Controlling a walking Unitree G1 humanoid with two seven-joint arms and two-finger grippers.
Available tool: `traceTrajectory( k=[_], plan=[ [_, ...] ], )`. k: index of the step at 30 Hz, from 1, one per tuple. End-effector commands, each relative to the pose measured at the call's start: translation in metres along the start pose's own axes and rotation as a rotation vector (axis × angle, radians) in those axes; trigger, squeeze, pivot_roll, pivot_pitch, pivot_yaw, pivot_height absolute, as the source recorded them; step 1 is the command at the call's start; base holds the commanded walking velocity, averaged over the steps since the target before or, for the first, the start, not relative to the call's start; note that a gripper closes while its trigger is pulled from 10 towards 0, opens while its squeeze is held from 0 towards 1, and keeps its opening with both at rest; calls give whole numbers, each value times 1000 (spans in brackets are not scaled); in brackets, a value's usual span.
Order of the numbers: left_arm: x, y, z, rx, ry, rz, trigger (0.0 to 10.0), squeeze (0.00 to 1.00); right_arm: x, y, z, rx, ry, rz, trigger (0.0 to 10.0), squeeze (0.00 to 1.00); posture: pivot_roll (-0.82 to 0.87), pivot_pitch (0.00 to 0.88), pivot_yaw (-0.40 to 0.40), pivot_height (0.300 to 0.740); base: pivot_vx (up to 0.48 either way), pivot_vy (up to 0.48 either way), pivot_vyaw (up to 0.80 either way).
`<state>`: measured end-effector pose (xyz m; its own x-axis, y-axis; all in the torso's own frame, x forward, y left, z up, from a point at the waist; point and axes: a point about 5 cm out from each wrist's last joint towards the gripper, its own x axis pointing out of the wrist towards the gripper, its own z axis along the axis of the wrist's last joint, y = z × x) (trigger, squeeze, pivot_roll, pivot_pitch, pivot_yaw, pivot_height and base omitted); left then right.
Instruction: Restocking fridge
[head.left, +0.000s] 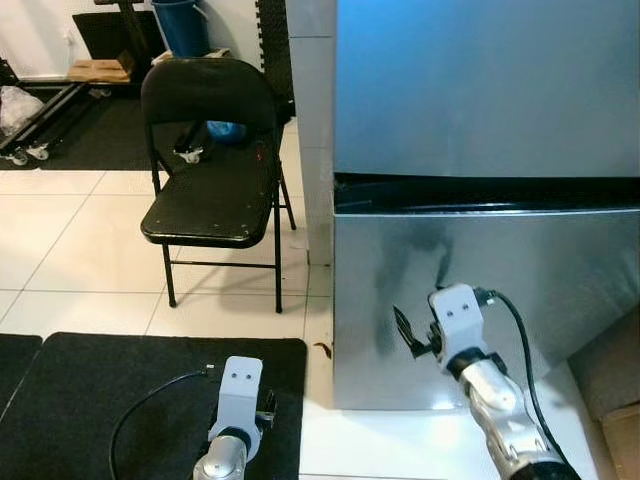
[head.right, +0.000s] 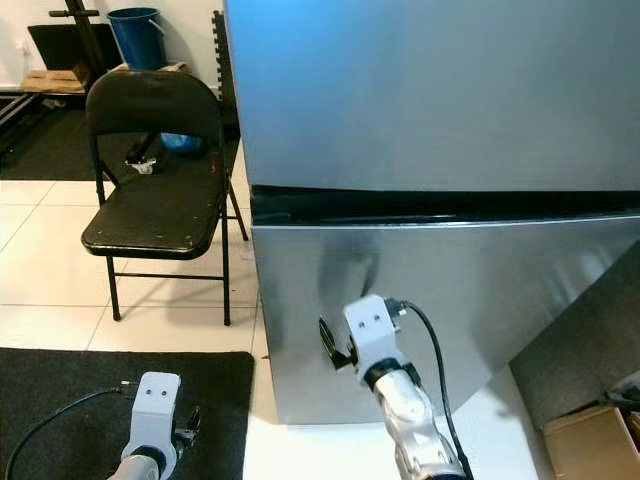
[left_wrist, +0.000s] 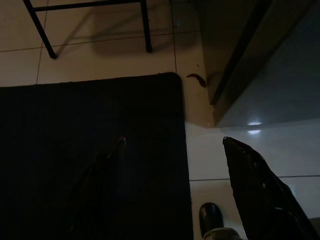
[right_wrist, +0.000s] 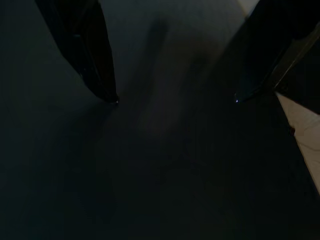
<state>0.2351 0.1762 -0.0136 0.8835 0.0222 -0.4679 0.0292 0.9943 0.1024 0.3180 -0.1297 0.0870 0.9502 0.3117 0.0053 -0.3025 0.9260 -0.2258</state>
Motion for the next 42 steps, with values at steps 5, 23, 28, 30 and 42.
traceTrajectory(
  k=[5, 23, 28, 30, 42],
  plan=[
    [-4, 0, -8, 6, 32, 2, 10000, 0, 17, 1, 10, -34, -6, -17, 10000, 0, -121, 177, 4, 717, 0, 0, 0],
    [-9, -1, -18, 0, 58, 9, 10000, 0, -84, 0, -104, -36, 438, 79, 10000, 0, -139, 190, -17, 717, 0, 0, 0],
    [-9, -2, -22, 3, 75, 9, 10000, 0, -125, -16, -139, 75, 662, -101, 10000, 0, -142, 183, -10, 717, 0, 0, 0],
    [-8, 3, -26, 10, 95, 18, 10000, 0, -144, -22, -152, 167, 758, -223, 10000, 0, -136, 178, -6, 717, 0, 0, 0],
    [-13, 15, -38, 47, 144, 42, 10000, 0, -146, -8, -157, 201, 776, -236, 10000, 0, -122, 169, -2, 717, 0, 0, 0]
  ],
)
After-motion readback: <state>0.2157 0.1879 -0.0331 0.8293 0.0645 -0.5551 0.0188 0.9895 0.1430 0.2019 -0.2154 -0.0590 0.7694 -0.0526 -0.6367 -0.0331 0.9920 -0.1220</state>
